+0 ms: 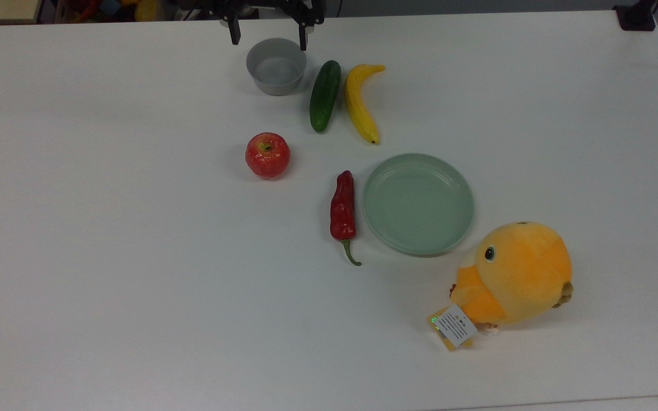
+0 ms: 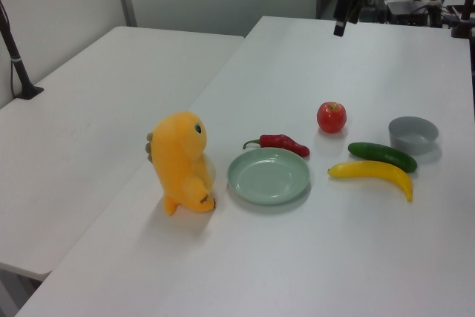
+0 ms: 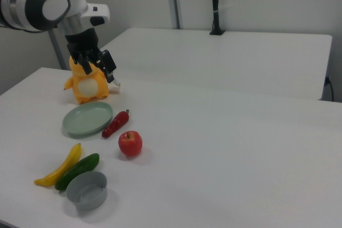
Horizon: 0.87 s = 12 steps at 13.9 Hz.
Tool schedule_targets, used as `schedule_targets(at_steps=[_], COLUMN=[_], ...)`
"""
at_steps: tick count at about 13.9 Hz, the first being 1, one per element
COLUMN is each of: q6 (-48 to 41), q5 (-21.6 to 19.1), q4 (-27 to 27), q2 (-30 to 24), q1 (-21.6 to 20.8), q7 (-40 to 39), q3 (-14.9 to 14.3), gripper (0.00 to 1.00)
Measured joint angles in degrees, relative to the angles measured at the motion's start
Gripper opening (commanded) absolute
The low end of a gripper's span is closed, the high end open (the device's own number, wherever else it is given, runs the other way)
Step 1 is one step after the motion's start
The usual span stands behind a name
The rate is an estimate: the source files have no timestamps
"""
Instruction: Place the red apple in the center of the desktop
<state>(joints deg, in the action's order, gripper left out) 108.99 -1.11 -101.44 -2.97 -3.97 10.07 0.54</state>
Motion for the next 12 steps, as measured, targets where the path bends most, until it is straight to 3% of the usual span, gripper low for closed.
schedule_targets(at_steps=[4, 8, 12], q6=[0.0, 0.0, -1.3], q5=[-0.1, -0.1, 0.0], q4=[1.1, 1.8, 2.4], q2=[0.8, 1.2, 1.6], q1=[-0.9, -3.1, -3.7], q7=[4.8, 4.9, 3.2], q3=[-0.6, -3.4, -3.5], gripper=[1.00, 1.00, 1.00])
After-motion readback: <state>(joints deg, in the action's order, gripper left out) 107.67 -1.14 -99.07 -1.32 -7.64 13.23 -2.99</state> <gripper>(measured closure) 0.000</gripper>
